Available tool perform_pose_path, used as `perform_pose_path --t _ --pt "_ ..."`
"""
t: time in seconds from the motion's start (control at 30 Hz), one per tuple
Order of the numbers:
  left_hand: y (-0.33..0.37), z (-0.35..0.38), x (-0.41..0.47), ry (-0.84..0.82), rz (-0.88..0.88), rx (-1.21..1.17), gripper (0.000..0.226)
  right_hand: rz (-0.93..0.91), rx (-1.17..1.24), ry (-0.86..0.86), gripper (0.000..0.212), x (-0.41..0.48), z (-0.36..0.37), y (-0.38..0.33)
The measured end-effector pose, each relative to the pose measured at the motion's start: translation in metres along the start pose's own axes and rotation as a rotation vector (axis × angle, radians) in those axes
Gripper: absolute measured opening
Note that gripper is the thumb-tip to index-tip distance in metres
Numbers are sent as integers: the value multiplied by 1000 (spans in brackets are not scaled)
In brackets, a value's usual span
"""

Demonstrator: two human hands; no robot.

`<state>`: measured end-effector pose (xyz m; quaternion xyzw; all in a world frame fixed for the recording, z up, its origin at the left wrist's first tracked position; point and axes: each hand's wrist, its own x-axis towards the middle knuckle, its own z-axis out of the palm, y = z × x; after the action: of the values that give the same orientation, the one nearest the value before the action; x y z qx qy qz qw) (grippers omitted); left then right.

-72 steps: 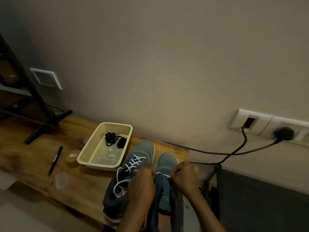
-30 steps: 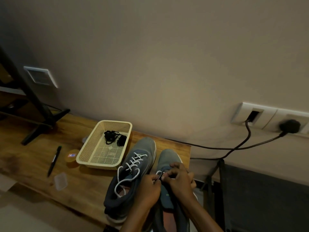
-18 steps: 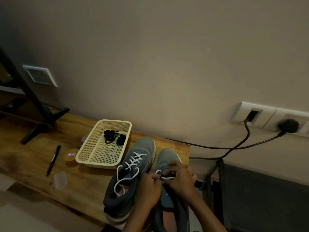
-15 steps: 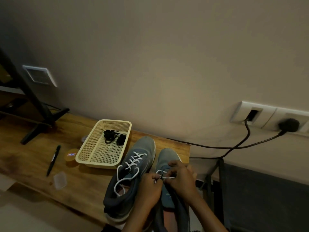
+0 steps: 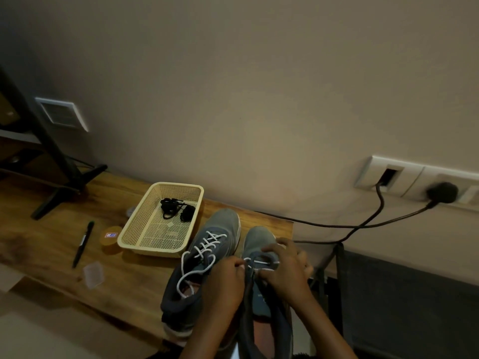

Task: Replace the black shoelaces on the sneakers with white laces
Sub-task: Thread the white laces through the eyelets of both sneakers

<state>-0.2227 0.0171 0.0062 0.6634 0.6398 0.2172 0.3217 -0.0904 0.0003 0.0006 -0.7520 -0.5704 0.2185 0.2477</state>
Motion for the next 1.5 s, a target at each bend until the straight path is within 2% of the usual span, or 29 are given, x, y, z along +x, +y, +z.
perform_pose_path --t 0.03,0.13,0.23,0.3,0.47,0.6,0.8,0.9,1.03,1.2,1.3,1.4,1.43,1.5 --pt "2 -2 -2 42 53 82 25 51 20 36 30 -4 -4 3" --pt "11 -10 -2 127 201 284 25 190 33 96 17 -21 -12 7" --pt "12 -14 5 88 267 509 27 184 -99 95 24 -31 -5 8" --pt "13 -12 9 19 257 559 25 144 -169 136 27 -32 4 6" --pt "11 -7 14 2 239 470 18 24 -215 300 22 -27 18 11" --pt "14 -8 13 85 205 306 19 -18 -256 370 27 -25 26 13" --pt "19 -24 14 286 163 130 14 2 -232 363 27 -25 29 8" --pt "16 -26 13 268 239 236 27 21 -228 352 20 -23 24 7" --pt "11 -16 11 59 245 557 26 43 -240 270 30 -19 16 7" --pt "9 -12 9 34 193 562 19 74 -257 189 24 -17 10 4" --pt "9 -16 11 107 191 548 16 99 -253 178 23 -18 9 2" --pt "7 -23 14 311 189 349 1 110 -250 179 19 -18 10 1" --pt "6 -25 15 359 183 299 6 113 -251 180 18 -18 9 0" --pt "3 -27 15 356 170 298 7 103 -257 190 18 -17 10 0"
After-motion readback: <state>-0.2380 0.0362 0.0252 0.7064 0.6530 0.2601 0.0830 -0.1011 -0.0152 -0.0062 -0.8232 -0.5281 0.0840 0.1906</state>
